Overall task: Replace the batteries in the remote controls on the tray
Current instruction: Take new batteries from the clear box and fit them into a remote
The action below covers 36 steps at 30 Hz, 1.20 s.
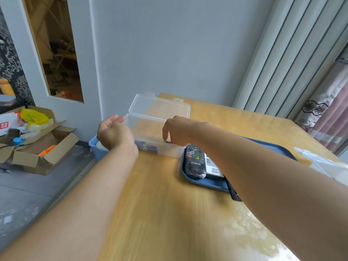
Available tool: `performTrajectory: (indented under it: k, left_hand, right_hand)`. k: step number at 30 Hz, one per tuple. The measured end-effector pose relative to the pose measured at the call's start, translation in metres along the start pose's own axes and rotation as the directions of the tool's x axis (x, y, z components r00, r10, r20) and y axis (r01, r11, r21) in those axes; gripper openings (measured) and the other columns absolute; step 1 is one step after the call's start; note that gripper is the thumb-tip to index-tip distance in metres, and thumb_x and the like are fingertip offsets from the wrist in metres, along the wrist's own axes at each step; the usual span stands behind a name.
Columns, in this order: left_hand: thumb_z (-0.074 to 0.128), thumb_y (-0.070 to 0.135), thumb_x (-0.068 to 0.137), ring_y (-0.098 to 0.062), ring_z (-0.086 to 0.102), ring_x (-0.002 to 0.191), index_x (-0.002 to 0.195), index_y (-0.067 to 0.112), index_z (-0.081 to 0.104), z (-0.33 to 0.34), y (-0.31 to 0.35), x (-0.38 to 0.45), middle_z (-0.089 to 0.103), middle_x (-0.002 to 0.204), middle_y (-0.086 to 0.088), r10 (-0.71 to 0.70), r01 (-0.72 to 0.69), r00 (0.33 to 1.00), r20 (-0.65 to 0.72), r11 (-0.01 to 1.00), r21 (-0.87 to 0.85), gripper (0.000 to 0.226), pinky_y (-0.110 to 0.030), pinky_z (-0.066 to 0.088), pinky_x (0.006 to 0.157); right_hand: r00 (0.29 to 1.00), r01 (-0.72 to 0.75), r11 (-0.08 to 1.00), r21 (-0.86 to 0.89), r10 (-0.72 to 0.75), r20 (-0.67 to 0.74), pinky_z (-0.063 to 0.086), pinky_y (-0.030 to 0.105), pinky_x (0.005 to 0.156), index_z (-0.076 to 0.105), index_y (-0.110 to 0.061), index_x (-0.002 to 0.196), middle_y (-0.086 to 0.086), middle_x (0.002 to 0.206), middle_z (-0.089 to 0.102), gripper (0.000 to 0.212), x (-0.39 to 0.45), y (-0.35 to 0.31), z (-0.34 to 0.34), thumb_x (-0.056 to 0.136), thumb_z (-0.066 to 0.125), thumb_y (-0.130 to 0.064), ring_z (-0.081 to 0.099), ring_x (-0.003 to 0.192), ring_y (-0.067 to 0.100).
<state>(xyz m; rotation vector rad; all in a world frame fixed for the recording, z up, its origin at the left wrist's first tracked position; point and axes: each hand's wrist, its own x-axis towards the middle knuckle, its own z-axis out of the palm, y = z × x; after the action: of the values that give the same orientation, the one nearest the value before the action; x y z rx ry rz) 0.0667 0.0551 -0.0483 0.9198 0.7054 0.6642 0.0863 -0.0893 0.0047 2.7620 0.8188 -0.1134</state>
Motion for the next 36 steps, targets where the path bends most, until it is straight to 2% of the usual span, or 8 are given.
performTrajectory:
  k: [5, 10, 14, 19, 23, 27, 32, 36]
  left_hand:
    - [0.028, -0.003, 0.088, -0.022, 0.070, 0.099, 0.095, 0.020, 0.066, -0.002, 0.005, 0.002, 0.072, 0.082, 0.003, -0.055, 0.050, 0.997, -0.058, 0.996, -0.080, 0.046, -0.036, 0.056, 0.094]
    - [0.029, -0.005, 0.088, -0.018, 0.068, 0.089, 0.093, 0.019, 0.065, -0.001, 0.003, 0.000, 0.068, 0.079, 0.002, -0.004, -0.004, 0.997, -0.075, 0.993, -0.115, 0.044, -0.030, 0.057, 0.085]
    - [0.031, -0.007, 0.085, -0.019, 0.067, 0.086, 0.085, 0.022, 0.062, 0.001, 0.001, 0.001, 0.067, 0.077, 0.000, 0.089, -0.098, 0.993, -0.078, 0.987, -0.129, 0.042, -0.024, 0.054, 0.077]
    - [0.031, -0.009, 0.082, -0.018, 0.066, 0.083, 0.082, 0.023, 0.060, 0.002, 0.002, 0.000, 0.068, 0.078, -0.003, 0.139, -0.149, 0.987, -0.077, 0.978, -0.142, 0.043, -0.020, 0.053, 0.070]
    - [0.032, -0.010, 0.081, -0.018, 0.067, 0.080, 0.080, 0.023, 0.060, 0.002, 0.003, 0.000, 0.067, 0.074, -0.003, 0.144, -0.156, 0.986, -0.078, 0.973, -0.172, 0.043, -0.029, 0.058, 0.082]
    - [0.028, -0.013, 0.077, -0.022, 0.068, 0.080, 0.080, 0.019, 0.060, 0.003, 0.003, 0.001, 0.067, 0.074, -0.008, 0.181, -0.192, 0.981, -0.069, 0.956, -0.224, 0.046, -0.025, 0.057, 0.076]
    - [0.026, -0.013, 0.078, -0.011, 0.067, 0.070, 0.082, 0.019, 0.059, 0.002, 0.004, 0.000, 0.067, 0.074, -0.008, 0.182, -0.193, 0.981, -0.068, 0.949, -0.247, 0.046, -0.017, 0.053, 0.070]
    - [0.026, -0.012, 0.078, -0.017, 0.069, 0.074, 0.082, 0.019, 0.060, 0.002, 0.003, 0.003, 0.067, 0.073, -0.008, 0.170, -0.179, 0.984, -0.061, 0.953, -0.244, 0.046, -0.027, 0.058, 0.075]
  right_hand:
    - [0.996, 0.016, 0.983, 0.182, 0.002, -0.094, 0.046, 0.027, 0.068, 0.068, -0.023, 0.097, 0.000, 0.097, 0.066, 0.015, 0.006, 0.003, 0.006, 0.087, 0.062, -0.015, 0.059, 0.093, 0.022]
    - [0.965, 0.107, 0.937, 0.332, -0.018, -0.261, 0.045, 0.027, 0.070, 0.069, -0.020, 0.098, -0.004, 0.091, 0.072, 0.020, 0.012, -0.013, 0.001, 0.080, 0.068, -0.011, 0.057, 0.087, 0.018]
    - [0.950, 0.141, 0.963, 0.232, -0.065, -0.305, 0.045, 0.026, 0.071, 0.075, -0.022, 0.107, -0.001, 0.098, 0.073, 0.023, 0.027, -0.032, -0.004, 0.085, 0.069, -0.017, 0.057, 0.088, 0.020]
    - [0.961, 0.098, 0.991, 0.092, -0.070, -0.267, 0.056, 0.038, 0.067, 0.073, -0.022, 0.091, 0.006, 0.086, 0.066, 0.027, 0.039, -0.046, -0.006, 0.082, 0.055, -0.005, 0.062, 0.081, 0.033]
    - [0.957, 0.066, 0.997, 0.035, -0.054, -0.284, 0.051, 0.032, 0.063, 0.073, -0.021, 0.106, 0.008, 0.100, 0.067, 0.035, 0.040, -0.047, -0.010, 0.084, 0.055, -0.001, 0.064, 0.086, 0.033]
    - [0.958, 0.039, 0.999, -0.012, -0.041, -0.283, 0.040, 0.030, 0.062, 0.070, -0.019, 0.115, 0.009, 0.107, 0.065, 0.035, 0.035, -0.046, -0.014, 0.088, 0.055, -0.002, 0.065, 0.093, 0.032]
    - [0.950, 0.043, 0.998, -0.044, -0.054, -0.307, 0.049, 0.032, 0.066, 0.068, -0.016, 0.119, 0.010, 0.109, 0.067, 0.032, 0.032, -0.044, -0.013, 0.090, 0.060, -0.004, 0.066, 0.096, 0.033]
    - [0.961, 0.019, 0.996, -0.083, -0.042, -0.272, 0.035, 0.028, 0.054, 0.058, -0.008, 0.088, 0.006, 0.076, 0.052, 0.013, 0.022, -0.041, -0.013, 0.086, 0.052, 0.004, 0.055, 0.076, 0.034]
